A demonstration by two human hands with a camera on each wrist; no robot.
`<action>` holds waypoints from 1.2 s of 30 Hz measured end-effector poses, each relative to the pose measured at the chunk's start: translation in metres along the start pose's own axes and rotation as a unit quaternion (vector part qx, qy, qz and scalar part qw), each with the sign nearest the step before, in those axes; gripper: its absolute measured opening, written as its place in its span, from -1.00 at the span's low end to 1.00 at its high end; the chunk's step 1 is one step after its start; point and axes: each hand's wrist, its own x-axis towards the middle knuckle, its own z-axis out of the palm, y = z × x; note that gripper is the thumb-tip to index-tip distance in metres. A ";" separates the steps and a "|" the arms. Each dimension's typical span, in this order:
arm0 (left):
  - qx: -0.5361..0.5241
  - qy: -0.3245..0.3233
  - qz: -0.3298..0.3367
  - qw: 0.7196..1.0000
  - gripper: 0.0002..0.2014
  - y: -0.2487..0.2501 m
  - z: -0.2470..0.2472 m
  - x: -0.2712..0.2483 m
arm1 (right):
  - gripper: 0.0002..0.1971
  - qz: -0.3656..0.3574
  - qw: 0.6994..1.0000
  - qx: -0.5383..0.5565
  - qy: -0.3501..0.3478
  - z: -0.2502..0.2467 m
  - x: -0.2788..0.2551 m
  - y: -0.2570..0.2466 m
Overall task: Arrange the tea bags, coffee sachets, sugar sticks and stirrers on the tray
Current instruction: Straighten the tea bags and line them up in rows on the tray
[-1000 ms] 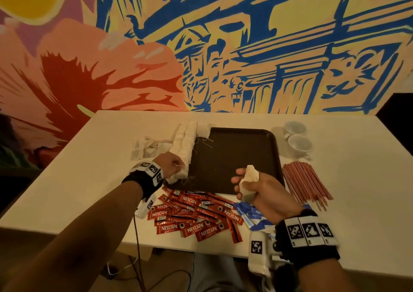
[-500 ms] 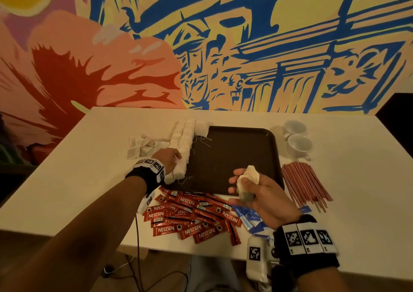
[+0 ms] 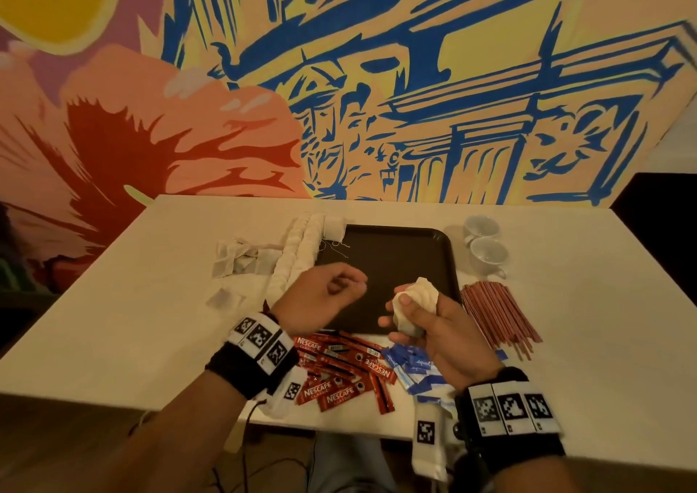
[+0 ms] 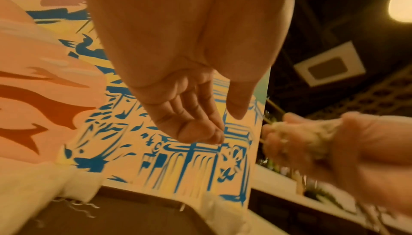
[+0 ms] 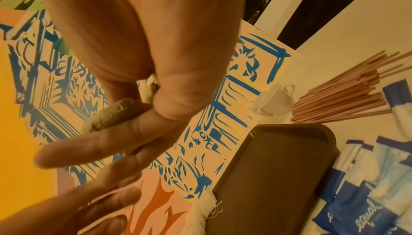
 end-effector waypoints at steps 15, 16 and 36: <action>-0.241 0.048 0.008 0.969 -0.86 0.037 0.061 -0.067 | -0.68 -0.065 0.990 -0.122 0.036 0.011 -0.033 0.000; -0.245 0.053 0.007 0.968 -0.87 0.038 0.062 -0.068 | -0.66 -0.067 0.989 -0.124 0.036 0.012 -0.034 0.000; -0.257 0.048 -0.020 0.965 -0.85 0.039 0.059 -0.078 | -0.79 -0.102 0.975 -0.198 0.029 0.009 -0.045 -0.008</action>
